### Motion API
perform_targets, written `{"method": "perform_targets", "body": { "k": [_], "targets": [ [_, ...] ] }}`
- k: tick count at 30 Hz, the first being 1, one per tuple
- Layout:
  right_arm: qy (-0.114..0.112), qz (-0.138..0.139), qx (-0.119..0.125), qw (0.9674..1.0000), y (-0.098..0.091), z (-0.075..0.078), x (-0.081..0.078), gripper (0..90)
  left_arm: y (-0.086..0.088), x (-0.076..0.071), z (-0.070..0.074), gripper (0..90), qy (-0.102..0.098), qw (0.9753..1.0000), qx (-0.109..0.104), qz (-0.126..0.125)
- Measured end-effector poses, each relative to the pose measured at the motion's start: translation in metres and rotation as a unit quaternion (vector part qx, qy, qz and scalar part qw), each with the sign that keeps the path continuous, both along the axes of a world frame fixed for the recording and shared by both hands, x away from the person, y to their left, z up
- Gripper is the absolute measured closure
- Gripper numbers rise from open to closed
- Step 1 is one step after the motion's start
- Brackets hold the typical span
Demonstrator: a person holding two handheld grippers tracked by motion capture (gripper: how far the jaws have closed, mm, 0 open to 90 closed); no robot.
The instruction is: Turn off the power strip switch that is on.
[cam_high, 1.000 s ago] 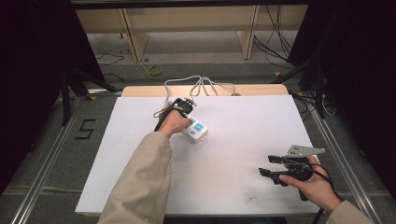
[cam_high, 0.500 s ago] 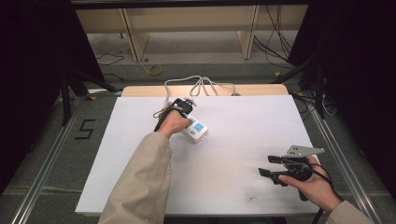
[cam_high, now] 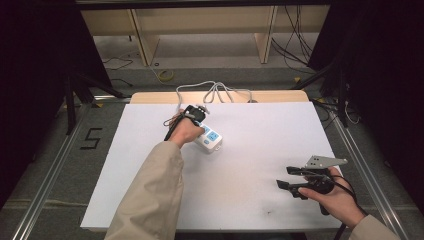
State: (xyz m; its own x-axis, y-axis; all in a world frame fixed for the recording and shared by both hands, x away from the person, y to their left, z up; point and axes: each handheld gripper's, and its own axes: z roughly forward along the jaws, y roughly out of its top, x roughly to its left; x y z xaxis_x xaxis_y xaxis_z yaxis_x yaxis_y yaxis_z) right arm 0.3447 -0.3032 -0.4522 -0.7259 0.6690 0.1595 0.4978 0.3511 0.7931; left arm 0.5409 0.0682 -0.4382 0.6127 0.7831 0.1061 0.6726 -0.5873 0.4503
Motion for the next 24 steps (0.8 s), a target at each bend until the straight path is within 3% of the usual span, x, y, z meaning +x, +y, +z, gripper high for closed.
{"method": "perform_targets", "body": {
  "k": [24],
  "targets": [
    [0.000,0.001,-0.001,1.0000,0.0000,-0.0003,-0.0004,31.6,-0.0021,-0.0020,-0.0015,90.0,-0.002,0.9999,0.012,-0.004]
  ]
}}
